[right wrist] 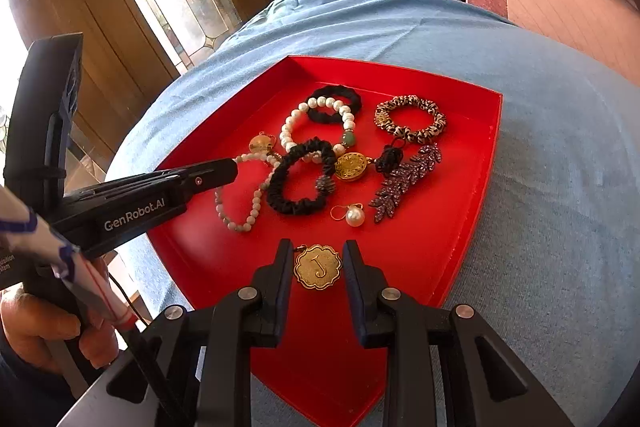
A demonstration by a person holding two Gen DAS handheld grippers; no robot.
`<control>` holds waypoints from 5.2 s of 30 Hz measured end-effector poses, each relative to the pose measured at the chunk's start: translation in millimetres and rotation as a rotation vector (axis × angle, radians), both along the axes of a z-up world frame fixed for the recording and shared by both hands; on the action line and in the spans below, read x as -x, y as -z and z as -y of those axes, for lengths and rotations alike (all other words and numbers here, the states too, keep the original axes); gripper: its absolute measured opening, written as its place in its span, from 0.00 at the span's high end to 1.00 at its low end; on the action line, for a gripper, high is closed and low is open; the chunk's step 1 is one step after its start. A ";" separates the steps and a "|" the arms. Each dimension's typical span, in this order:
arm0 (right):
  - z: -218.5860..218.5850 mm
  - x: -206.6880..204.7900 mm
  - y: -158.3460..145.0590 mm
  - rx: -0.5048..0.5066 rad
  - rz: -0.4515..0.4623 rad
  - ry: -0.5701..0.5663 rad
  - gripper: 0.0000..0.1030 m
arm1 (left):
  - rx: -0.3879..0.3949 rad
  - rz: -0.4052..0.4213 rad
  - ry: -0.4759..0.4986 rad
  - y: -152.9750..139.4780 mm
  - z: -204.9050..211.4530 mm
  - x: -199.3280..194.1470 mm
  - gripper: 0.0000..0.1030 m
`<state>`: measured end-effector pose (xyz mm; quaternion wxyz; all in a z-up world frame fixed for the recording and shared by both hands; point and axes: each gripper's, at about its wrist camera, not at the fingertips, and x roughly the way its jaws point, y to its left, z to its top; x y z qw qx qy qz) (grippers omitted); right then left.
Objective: Organize jewelry
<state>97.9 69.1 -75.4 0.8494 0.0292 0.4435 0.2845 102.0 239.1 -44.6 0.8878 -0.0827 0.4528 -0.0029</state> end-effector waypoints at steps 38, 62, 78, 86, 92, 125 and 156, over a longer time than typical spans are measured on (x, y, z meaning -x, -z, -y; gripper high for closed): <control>-5.3 6.0 -8.0 0.062 0.072 -0.023 0.66 | -0.030 0.007 -0.034 -1.8 -0.6 -0.4 0.72; 62.7 74.4 -74.2 0.223 0.321 0.119 0.12 | -0.264 0.380 -0.272 -79.8 34.8 75.7 0.03; 79.0 120.3 -69.1 0.306 0.421 0.121 0.08 | -0.396 0.369 -0.445 -78.7 64.4 129.9 0.02; 71.6 119.0 -56.5 0.346 0.425 0.103 0.08 | -0.321 0.291 -0.420 -67.6 61.4 113.1 0.02; 70.0 114.8 -48.0 0.362 0.402 0.095 0.08 | -0.308 0.288 -0.427 -65.3 58.4 111.4 0.02; 73.3 114.8 -43.5 0.370 0.383 0.102 0.08 | -0.328 0.276 -0.439 -62.8 57.0 112.9 0.02; 72.6 114.3 -36.8 0.381 0.377 0.096 0.08 | -0.328 0.275 -0.439 -63.0 55.4 113.3 0.02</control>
